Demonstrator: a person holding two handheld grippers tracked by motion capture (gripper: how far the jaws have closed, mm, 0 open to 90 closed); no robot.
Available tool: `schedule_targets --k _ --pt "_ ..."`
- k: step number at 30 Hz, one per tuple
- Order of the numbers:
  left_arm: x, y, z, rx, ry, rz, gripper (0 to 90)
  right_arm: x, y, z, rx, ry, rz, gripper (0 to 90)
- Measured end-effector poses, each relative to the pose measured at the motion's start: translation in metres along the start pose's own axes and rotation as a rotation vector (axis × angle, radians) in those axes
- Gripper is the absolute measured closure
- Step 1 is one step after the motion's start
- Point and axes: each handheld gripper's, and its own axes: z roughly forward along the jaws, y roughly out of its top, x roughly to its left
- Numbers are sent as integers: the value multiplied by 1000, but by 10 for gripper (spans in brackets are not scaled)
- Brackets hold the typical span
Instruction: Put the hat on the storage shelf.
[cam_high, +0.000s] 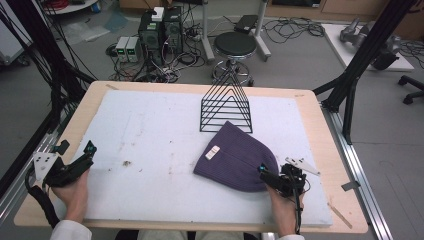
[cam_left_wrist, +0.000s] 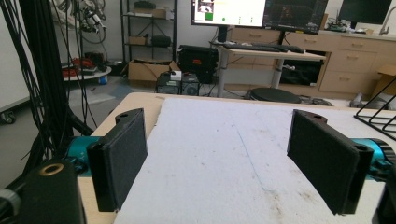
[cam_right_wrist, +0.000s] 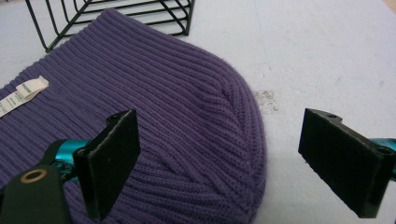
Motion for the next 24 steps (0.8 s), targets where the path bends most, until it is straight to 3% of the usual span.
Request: schedule_targets --k 15,24 --pt "2 0 0 2 5 -15 202 12 -4 -2 33 -9 2 119" --pt "3 0 -1 1 6 -24 202 20 -9 -2 56 -56 9 119"
